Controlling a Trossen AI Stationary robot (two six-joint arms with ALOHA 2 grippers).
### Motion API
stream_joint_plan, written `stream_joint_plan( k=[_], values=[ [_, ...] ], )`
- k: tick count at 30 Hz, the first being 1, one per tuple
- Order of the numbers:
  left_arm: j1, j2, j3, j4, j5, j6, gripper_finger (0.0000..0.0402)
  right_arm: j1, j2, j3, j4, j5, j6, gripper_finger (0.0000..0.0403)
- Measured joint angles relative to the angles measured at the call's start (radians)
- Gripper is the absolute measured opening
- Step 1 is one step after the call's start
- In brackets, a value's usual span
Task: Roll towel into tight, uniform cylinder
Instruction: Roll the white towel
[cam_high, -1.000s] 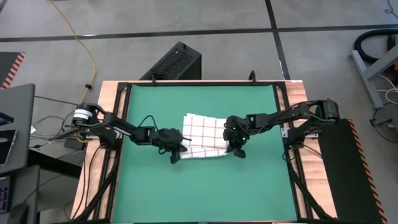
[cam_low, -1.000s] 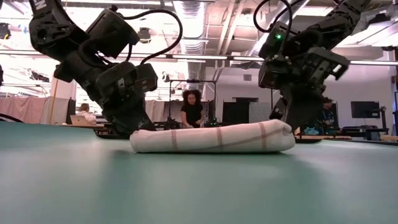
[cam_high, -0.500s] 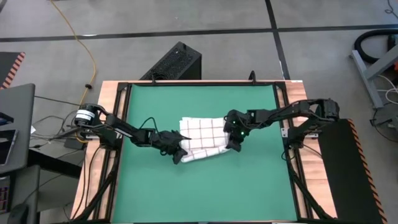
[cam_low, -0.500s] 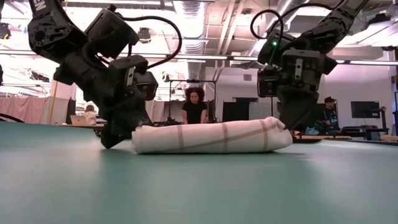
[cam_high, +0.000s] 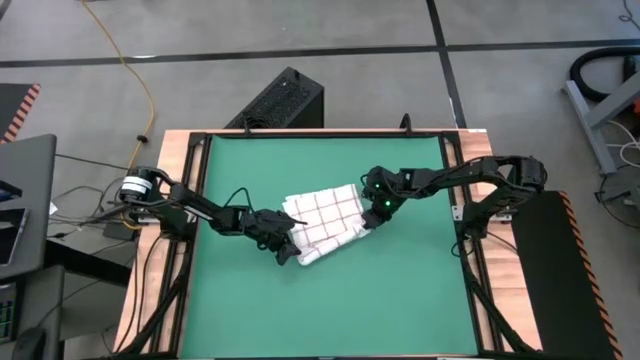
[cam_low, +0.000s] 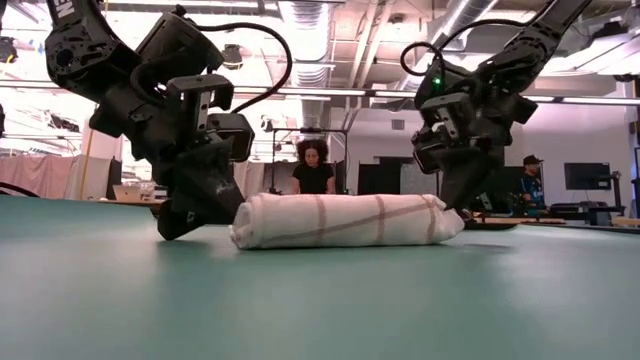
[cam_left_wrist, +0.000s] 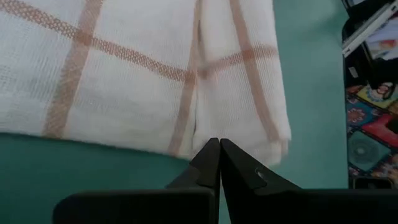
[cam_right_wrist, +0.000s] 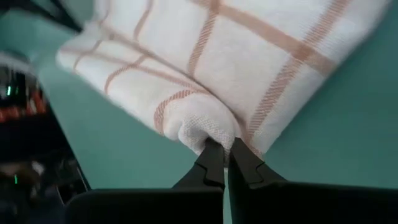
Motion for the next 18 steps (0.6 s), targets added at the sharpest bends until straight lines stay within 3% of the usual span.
stream_joint_plan(
  k=[6, 14, 18],
  values=[
    [0.007, 0.000, 0.000, 0.018, 0.096, -0.025, 0.0000, 0.000, 0.000, 0.000, -0.004, 0.038, 0.147, 0.0012],
    [0.017, -0.020, -0.002, 0.015, 0.281, -0.087, 0.0000, 0.000, 0.004, 0.001, -0.050, 0.040, 0.200, 0.0012],
    [0.018, -0.115, -0.002, 0.016, 0.269, -0.066, 0.0000, 0.000, 0.009, 0.001, -0.086, 0.042, 0.202, 0.0012]
  ],
)
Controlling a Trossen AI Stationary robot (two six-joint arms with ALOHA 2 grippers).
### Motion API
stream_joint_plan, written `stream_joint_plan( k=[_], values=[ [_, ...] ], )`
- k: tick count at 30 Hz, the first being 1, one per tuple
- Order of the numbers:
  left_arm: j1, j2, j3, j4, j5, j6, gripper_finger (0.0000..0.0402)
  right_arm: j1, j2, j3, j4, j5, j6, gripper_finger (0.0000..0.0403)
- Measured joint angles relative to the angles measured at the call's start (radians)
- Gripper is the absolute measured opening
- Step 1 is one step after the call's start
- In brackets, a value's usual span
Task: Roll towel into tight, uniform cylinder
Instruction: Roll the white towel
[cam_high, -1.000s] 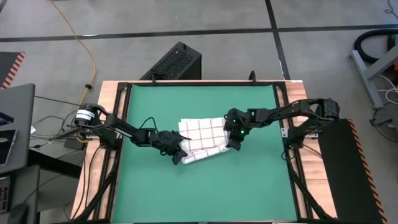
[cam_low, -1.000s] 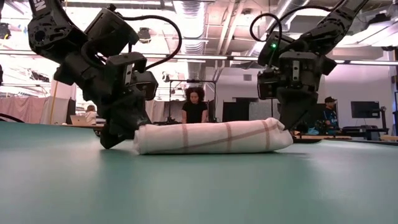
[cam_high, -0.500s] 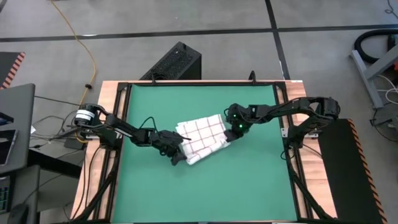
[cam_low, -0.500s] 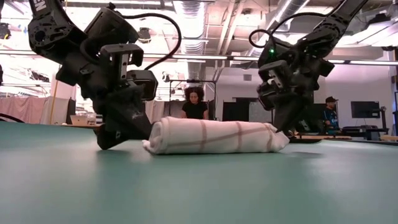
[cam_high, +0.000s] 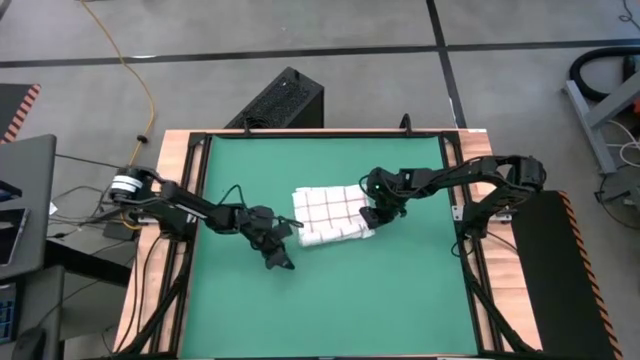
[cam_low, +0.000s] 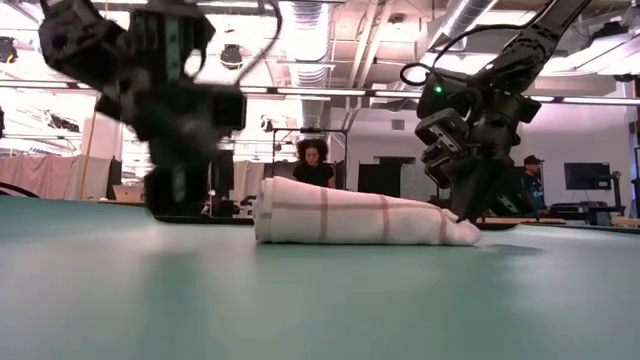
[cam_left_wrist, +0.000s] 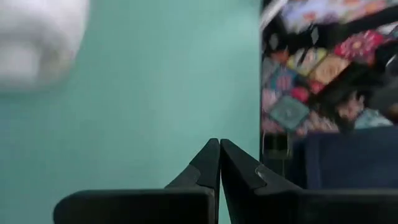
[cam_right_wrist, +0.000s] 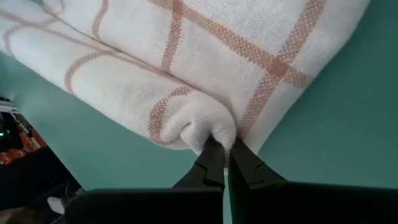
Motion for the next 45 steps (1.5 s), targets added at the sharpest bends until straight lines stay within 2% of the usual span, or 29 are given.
stream_joint_plan(
  k=[3, 6, 9, 15, 19, 23, 27, 32, 38, 45],
  values=[
    [0.000, -0.079, 0.032, -0.079, -0.155, 0.135, 0.0000, 0.000, 0.000, 0.000, 0.000, 0.000, -0.007, 0.0012],
    [0.001, -0.109, 0.115, -0.287, -0.339, 0.375, 0.0000, 0.000, 0.000, 0.000, -0.001, 0.001, -0.017, 0.0012],
    [0.004, -0.094, 0.196, -0.428, -0.422, 0.594, 0.0000, 0.000, 0.000, 0.000, -0.001, 0.001, -0.027, 0.0012],
    [0.003, -0.026, 0.277, -0.445, -0.426, 0.799, 0.0000, 0.000, 0.000, 0.000, 0.005, 0.003, -0.038, 0.0012],
    [0.023, 0.049, 0.301, -0.447, -0.404, 0.863, 0.0000, 0.000, 0.001, 0.000, 0.011, 0.005, -0.045, 0.0012],
    [0.052, 0.111, 0.310, -0.444, -0.407, 0.890, 0.0000, 0.000, 0.001, 0.000, 0.013, 0.005, -0.053, 0.0012],
    [0.091, 0.143, 0.310, -0.458, -0.454, 0.896, 0.0000, 0.000, 0.001, 0.000, 0.014, 0.005, -0.058, 0.0012],
    [0.137, 0.148, 0.310, -0.463, -0.406, 0.889, 0.0000, 0.000, 0.001, 0.000, 0.011, 0.009, -0.071, 0.0013],
    [0.158, 0.158, 0.310, -0.471, -0.386, 0.890, 0.0000, 0.003, -0.010, 0.000, 0.027, 0.099, -0.176, 0.0031],
    [0.161, 0.206, 0.311, -0.462, -0.379, 0.894, 0.0000, 0.004, -0.070, 0.000, 0.004, 0.183, -0.213, 0.0061]
  ],
)
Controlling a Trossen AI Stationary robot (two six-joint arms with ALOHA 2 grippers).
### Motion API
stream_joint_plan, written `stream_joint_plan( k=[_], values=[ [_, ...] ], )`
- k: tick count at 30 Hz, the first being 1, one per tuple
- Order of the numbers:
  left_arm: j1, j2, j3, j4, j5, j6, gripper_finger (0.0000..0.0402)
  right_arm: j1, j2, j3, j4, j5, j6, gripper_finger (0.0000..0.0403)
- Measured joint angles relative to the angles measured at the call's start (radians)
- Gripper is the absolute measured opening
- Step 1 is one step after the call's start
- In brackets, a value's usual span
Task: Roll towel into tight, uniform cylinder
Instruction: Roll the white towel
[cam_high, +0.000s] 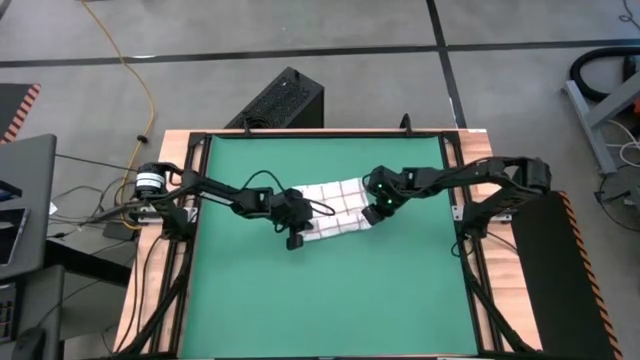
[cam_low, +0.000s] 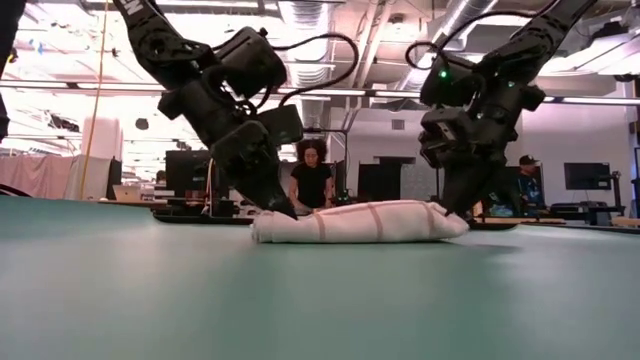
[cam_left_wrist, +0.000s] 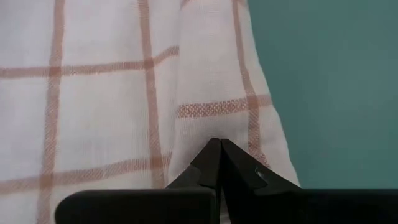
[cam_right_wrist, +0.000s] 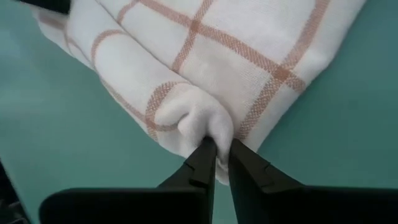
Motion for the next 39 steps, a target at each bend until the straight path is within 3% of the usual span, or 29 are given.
stream_joint_plan(
  k=[12, 20, 24, 33, 39],
  values=[
    [0.008, 0.026, 0.000, -0.009, 0.004, -0.022, 0.0000, -0.002, -0.193, -0.001, -0.237, 0.248, -0.235, 0.0064],
    [0.030, 0.027, 0.000, -0.019, 0.012, -0.032, 0.0000, 0.130, -0.326, 0.000, -0.123, 0.200, -0.912, 0.0091],
    [0.045, 0.026, 0.000, -0.034, 0.027, -0.040, 0.0000, 0.185, -0.302, 0.000, -0.111, 0.212, -1.199, 0.0134],
    [0.051, 0.026, 0.001, -0.064, 0.034, 0.029, 0.0000, 0.203, -0.134, 0.000, -0.025, 0.267, -1.387, 0.0227],
    [0.051, 0.026, 0.001, -0.065, 0.032, 0.029, 0.0000, 0.179, -0.027, 0.000, 0.029, 0.313, -1.465, 0.0239]
  ],
)
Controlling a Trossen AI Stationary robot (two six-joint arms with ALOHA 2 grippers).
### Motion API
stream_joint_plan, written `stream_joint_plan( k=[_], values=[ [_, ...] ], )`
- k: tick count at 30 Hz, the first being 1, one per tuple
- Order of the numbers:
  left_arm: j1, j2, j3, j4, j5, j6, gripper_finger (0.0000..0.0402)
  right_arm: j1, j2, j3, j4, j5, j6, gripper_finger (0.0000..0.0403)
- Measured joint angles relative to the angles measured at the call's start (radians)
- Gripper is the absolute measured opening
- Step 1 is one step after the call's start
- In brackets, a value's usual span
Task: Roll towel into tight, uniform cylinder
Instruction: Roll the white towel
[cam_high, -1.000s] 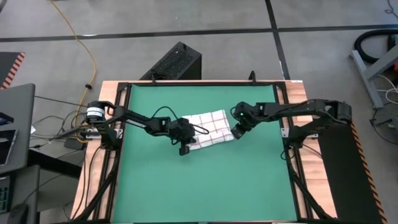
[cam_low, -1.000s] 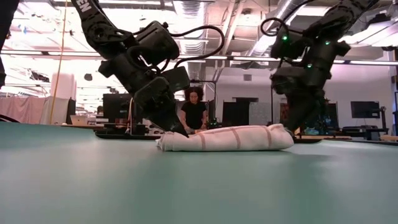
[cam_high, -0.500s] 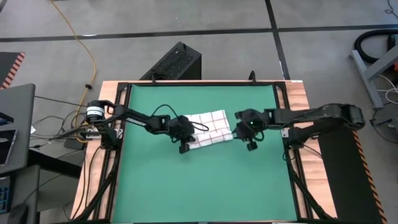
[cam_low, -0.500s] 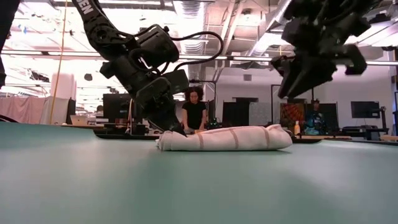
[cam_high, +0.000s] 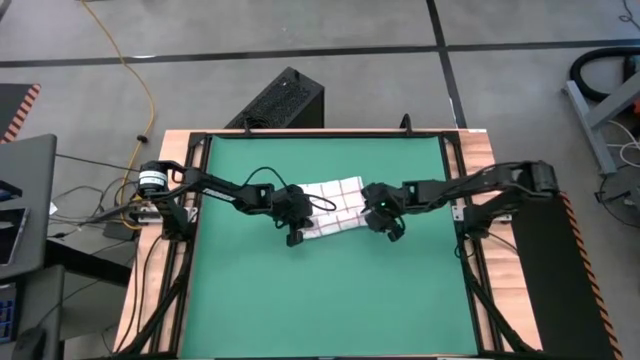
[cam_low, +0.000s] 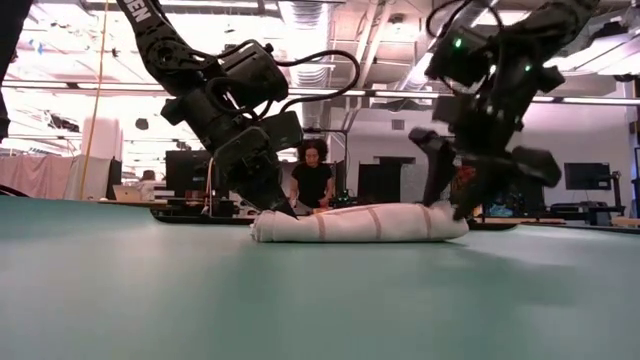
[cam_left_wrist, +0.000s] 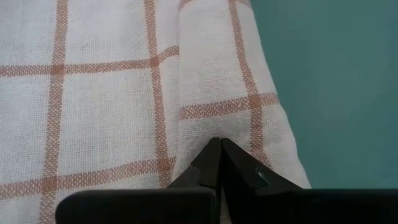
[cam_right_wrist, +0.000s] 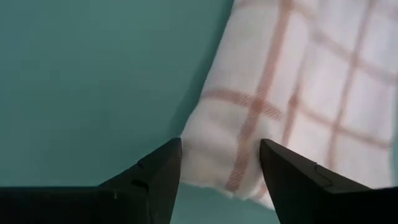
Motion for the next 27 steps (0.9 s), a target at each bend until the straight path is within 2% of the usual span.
stream_joint_plan(
  k=[16, 21, 27],
  values=[
    [0.000, 0.001, -0.002, 0.000, -0.007, 0.010, 0.0000, -0.062, 0.175, 0.004, -0.019, -0.004, -0.036, 0.0234],
    [0.000, 0.001, -0.002, 0.000, -0.008, 0.010, 0.0000, -0.048, 0.229, 0.009, 0.010, 0.031, 0.034, 0.0185],
    [0.000, 0.001, -0.003, 0.000, -0.008, 0.010, 0.0000, -0.048, 0.227, 0.005, 0.030, 0.056, 0.164, 0.0079]
  ],
)
